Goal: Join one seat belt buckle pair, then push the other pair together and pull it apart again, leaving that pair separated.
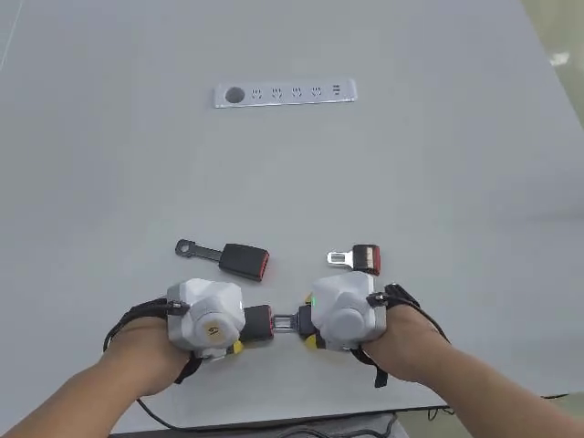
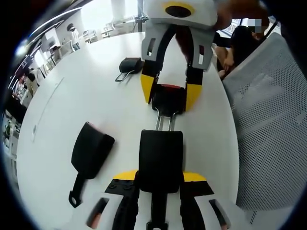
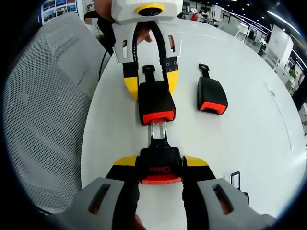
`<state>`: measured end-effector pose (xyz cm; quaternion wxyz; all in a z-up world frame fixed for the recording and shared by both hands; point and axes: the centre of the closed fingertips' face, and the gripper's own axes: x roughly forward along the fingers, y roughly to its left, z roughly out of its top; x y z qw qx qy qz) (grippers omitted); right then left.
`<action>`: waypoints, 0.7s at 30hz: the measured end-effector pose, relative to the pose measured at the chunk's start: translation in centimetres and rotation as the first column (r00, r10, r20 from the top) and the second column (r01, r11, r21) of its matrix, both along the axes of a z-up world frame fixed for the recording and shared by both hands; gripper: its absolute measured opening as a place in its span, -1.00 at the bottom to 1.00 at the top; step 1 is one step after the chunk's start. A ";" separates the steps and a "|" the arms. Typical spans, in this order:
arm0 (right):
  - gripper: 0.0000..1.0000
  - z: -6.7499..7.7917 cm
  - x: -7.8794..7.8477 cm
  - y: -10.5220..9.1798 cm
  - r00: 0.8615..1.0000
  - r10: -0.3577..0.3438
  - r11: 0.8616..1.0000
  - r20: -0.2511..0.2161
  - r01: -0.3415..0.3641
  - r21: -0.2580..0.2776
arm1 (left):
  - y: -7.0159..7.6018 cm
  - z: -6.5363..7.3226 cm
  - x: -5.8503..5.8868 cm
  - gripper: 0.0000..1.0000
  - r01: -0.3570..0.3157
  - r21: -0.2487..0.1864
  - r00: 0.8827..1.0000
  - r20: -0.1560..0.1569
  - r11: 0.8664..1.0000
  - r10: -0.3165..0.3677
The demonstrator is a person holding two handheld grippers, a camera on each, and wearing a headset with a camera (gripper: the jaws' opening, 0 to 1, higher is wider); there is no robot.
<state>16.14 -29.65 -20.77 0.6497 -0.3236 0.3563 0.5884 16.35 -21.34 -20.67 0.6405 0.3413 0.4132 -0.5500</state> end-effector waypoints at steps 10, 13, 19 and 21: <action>-0.36 -0.2 0.1 1.3 1.000 0.023 1.000 0.008 -0.023 -0.003 | 0.0 0.2 -0.2 -0.35 0.030 0.008 1.000 -0.002 1.000 -0.030; -0.37 -0.4 0.1 1.3 0.999 0.038 0.999 0.003 -0.038 0.000 | 0.1 0.0 -0.2 -0.35 0.045 0.003 0.999 0.002 0.999 -0.046; -0.38 -0.5 0.1 1.4 0.999 0.050 0.999 0.006 -0.050 -0.011 | 0.2 -0.3 -0.1 -0.36 0.069 -0.005 0.998 0.006 0.998 -0.069; -0.38 -0.4 0.1 1.6 0.999 0.049 0.999 0.006 -0.049 -0.014 | 0.2 -0.5 -0.1 -0.37 0.080 -0.001 0.997 0.008 0.997 -0.080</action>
